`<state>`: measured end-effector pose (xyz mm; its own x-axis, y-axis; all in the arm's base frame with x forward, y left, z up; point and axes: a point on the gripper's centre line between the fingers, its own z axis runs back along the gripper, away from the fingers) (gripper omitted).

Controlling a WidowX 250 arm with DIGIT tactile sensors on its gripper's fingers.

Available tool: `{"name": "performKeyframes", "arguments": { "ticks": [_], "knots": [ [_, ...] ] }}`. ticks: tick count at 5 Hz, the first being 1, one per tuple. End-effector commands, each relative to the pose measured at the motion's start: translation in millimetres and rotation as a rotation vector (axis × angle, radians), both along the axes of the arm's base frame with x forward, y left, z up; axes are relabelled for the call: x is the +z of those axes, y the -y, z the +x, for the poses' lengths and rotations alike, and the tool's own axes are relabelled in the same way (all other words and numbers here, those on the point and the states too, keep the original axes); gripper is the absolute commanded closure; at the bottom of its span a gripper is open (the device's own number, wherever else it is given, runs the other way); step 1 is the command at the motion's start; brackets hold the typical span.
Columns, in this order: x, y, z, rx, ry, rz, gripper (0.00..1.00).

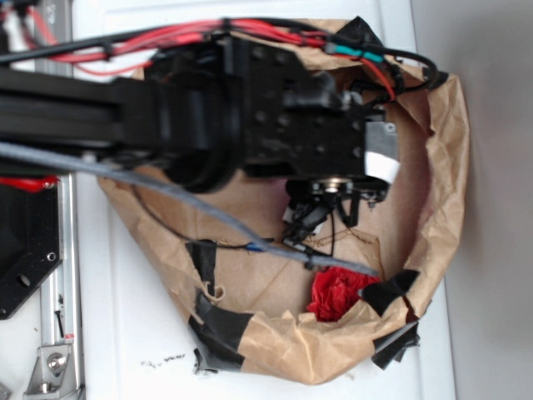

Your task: Grab the yellow duck.

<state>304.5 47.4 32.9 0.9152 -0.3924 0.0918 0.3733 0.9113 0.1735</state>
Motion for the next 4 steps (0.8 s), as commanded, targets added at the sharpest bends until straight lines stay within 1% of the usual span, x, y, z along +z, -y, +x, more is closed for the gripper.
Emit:
{"name": "performKeyframes", "arguments": {
  "ticks": [1,2,3,4],
  "knots": [
    [6,-18,15,0.047,0.023,0.043,1.0],
    [20,-8,8,0.058,0.022,0.036,1.0],
    [64,5,-3,0.08,0.057,-0.042,1.0],
    [114,20,-15,0.1,0.131,-0.088,1.0]
  ]
}}
